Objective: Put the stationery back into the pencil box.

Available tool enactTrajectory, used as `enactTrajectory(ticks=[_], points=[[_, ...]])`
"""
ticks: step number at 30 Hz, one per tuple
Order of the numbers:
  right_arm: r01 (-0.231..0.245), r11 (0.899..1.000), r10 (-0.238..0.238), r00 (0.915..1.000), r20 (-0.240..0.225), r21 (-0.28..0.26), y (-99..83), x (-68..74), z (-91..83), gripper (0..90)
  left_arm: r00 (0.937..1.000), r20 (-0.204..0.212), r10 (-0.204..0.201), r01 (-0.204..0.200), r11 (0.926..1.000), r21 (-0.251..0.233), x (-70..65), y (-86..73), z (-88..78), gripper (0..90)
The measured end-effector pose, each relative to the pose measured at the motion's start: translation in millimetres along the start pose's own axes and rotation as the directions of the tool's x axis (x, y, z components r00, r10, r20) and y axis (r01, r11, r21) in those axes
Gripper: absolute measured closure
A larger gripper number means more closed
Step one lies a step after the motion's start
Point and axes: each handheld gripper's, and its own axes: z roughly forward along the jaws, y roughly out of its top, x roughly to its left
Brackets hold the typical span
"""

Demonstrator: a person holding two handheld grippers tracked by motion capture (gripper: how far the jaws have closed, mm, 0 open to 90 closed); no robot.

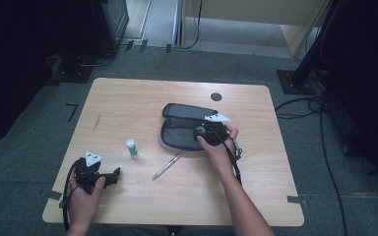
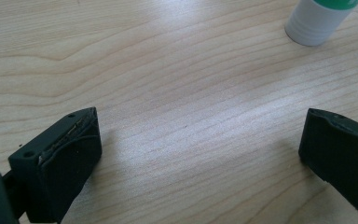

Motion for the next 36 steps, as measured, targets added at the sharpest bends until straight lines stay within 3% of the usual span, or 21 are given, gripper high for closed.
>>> enactTrajectory(ticks=[6,9,12,14,20,25,30,32,36], points=[[0.005,1.000,-0.005,1.0000,-0.001,-0.002,-1.1,7.4,-10.1,22.4,1.0000,0.000,-0.001,0.001,1.0000,-0.002,-0.1,0.1,0.2,0.0],[-0.018,1.000,0.018,0.9998,-0.011,0.004,-6.5,16.7,-21.4,13.2,1.0000,0.000,-0.001,0.001,1.0000,0.000,-0.1,0.1,0.1,0.0],[-0.025,1.000,0.025,0.9997,0.001,0.013,-9.3,21.5,-26.2,11.1,1.0000,0.001,-0.001,0.001,1.0000,-0.001,-0.1,0.1,0.1,0.0],[-0.031,0.999,0.031,0.9995,0.005,0.036,-15.2,31.3,-31.9,0.0,1.0000,0.001,-0.001,0.001,1.0000,-0.001,-0.1,0.1,0.1,0.0],[-0.035,0.998,0.034,0.9990,0.028,0.046,-24.9,50.6,-41.2,0.0,1.0000,0.001,-0.001,0.001,1.0000,0.000,-0.1,0.1,0.0,0.0],[-0.032,0.998,0.031,0.9993,0.019,0.055,-30.0,64.2,-45.0,0.0,1.0000,0.001,-0.001,0.001,1.0000,0.000,-0.1,0.1,0.0,0.0],[-0.063,0.997,0.062,0.9978,0.022,0.053,-37.9,80.1,-48.0,0.0,1.0000,0.001,-0.001,0.001,1.0000,0.000,-0.1,0.2,0.0,0.0],[-0.091,0.994,0.088,0.9947,0.054,0.058,-45.3,90.8,-47.2,0.0,1.0000,0.001,-0.001,0.001,1.0000,0.000,-0.1,0.2,0.0,0.0],[-0.108,0.991,0.107,0.9941,0.020,0.073,-56.6,103.7,-43.4,0.0,1.0000,0.001,0.000,0.000,1.0000,0.000,0.0,0.2,0.0,0.0]])
